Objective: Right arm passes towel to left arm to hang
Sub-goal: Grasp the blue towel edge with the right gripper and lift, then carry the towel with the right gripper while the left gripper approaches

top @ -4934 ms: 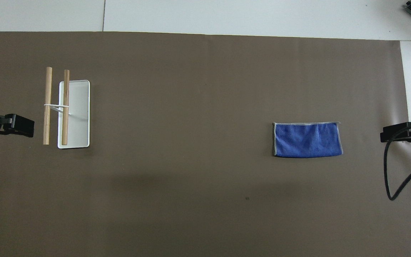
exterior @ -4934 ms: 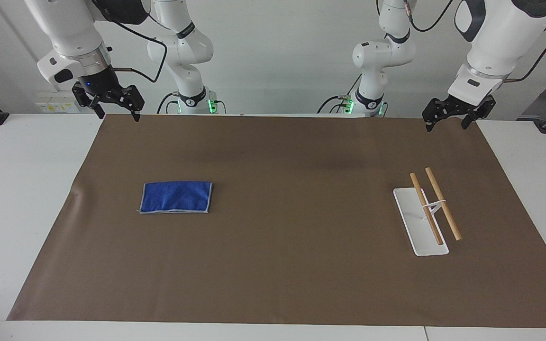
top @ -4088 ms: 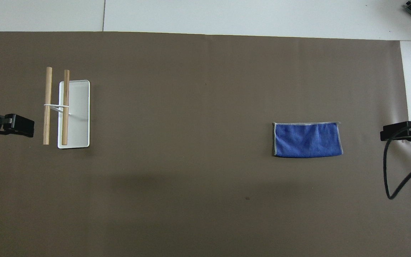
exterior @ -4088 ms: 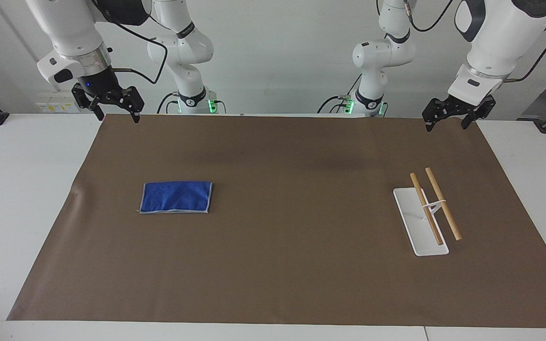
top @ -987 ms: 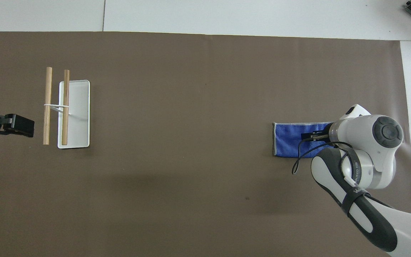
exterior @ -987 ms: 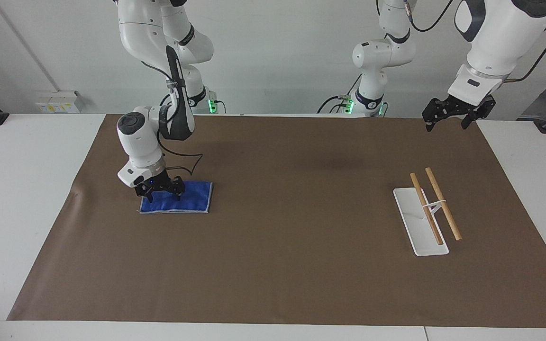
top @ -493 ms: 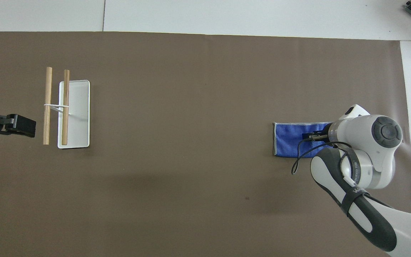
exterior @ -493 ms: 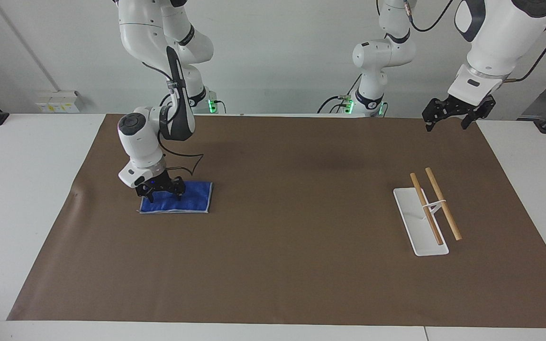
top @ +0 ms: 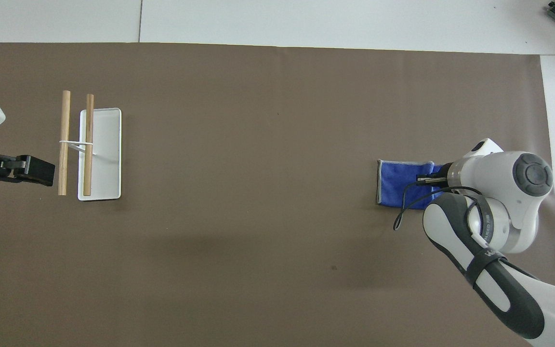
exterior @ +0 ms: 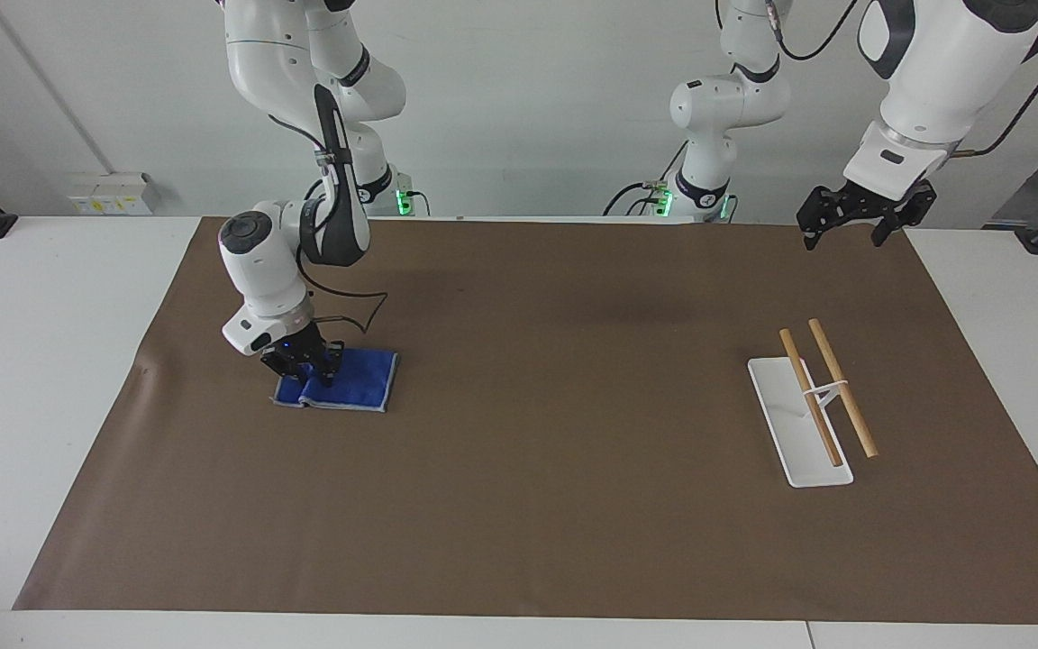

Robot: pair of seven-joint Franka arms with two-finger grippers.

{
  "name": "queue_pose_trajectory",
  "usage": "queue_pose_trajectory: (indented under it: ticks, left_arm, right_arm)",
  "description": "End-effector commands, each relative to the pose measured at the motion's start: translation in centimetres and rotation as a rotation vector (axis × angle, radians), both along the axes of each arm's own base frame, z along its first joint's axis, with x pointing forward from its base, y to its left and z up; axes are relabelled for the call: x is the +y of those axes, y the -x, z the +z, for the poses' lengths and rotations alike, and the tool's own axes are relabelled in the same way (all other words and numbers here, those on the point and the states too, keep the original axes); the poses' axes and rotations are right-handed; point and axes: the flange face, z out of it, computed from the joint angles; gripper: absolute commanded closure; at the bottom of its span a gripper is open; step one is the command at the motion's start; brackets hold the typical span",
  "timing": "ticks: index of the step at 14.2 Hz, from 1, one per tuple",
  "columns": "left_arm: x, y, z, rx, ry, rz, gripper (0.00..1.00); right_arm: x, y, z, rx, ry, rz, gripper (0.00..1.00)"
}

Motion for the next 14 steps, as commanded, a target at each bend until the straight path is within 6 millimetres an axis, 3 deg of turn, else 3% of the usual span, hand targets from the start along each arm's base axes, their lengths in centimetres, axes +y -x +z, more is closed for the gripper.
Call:
queue_pose_trajectory:
  ticks: [1, 5, 8, 11, 14]
  left_arm:
    - [-0.5, 0.9, 0.1, -0.01, 0.009, -0.007, 0.0]
    - [-0.7, -0.4, -0.5, -0.106, 0.109, 0.063, 0.0]
    - [-1.3, -0.9, -0.9, -0.17, 0.205, 0.269, 0.0]
    - [-2.8, -0.7, -2.0, -0.229, 0.305, 0.488, 0.0]
    - [-4.8, 0.5, -3.6, -0.264, 0.412, 0.69, 0.0]
  right_arm:
    - [0.3, -1.7, 3.7, -0.003, -0.059, -0.062, 1.0]
    - [3.1, -3.3, 8.9, -0.069, -0.118, -0.076, 1.0]
    - [8.3, -5.9, 13.7, -0.085, -0.26, -0.203, 1.0]
    - [12.2, -6.6, 15.6, -0.059, -0.473, -0.348, 1.0]
    - [16.0, -6.1, 16.1, 0.037, -0.73, -0.541, 1.0]
